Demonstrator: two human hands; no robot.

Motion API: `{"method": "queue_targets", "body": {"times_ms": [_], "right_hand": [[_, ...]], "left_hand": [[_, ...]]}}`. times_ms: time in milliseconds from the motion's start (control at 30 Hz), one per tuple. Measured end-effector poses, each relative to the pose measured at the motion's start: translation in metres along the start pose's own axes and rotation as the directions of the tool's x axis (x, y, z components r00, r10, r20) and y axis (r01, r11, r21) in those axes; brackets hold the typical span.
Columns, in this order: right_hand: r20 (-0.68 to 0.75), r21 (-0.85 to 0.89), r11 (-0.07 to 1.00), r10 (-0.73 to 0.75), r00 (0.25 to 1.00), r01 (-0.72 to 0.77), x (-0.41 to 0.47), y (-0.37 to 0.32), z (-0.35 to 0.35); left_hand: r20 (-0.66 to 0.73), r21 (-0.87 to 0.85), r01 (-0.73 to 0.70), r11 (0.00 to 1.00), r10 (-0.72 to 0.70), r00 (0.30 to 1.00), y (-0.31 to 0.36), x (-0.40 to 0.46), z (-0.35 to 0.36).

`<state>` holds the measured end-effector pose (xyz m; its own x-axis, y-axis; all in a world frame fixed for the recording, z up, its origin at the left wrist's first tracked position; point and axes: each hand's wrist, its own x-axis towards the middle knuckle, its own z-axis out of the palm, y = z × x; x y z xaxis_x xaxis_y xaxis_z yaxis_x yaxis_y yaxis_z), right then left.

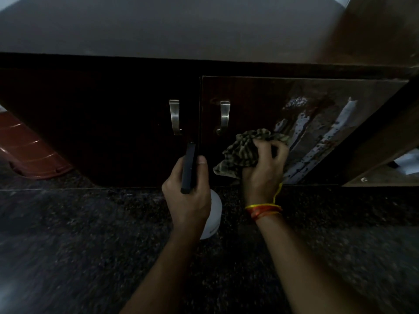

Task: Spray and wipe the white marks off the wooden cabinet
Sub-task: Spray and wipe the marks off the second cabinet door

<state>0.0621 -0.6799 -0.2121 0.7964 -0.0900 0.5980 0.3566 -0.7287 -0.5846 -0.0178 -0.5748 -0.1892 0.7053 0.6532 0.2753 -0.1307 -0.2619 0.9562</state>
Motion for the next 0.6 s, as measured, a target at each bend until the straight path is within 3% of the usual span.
{"method": "queue_targets", "body": {"times_ms": [200,333,433,600], "right_hand": [[0.132,0.002,0.978,0.208,0.969,-0.21,-0.031,0.027,0.018],[0.024,0.073,0.946,0.314,0.949,-0.315,-0.028,0.022,0.021],[-0.053,0.163,0.949,0.282,0.958,-0.27,-0.02,0.014,0.023],[-0.023,0.167,0.927,0.343,0.939,-0.335,-0.039,0.03,0.038]], "left_hand": [[0.007,0.036,0.009,0.999,-0.009,1.0,-0.01,-0.001,-0.003],[0.017,0.017,0.024,1.0,-0.024,1.0,-0.01,-0.002,-0.002],[0.021,0.024,0.021,1.0,-0.021,1.0,-0.009,-0.001,0.002],[0.008,0.048,0.007,0.999,-0.007,1.0,-0.016,0.003,0.003]]}}
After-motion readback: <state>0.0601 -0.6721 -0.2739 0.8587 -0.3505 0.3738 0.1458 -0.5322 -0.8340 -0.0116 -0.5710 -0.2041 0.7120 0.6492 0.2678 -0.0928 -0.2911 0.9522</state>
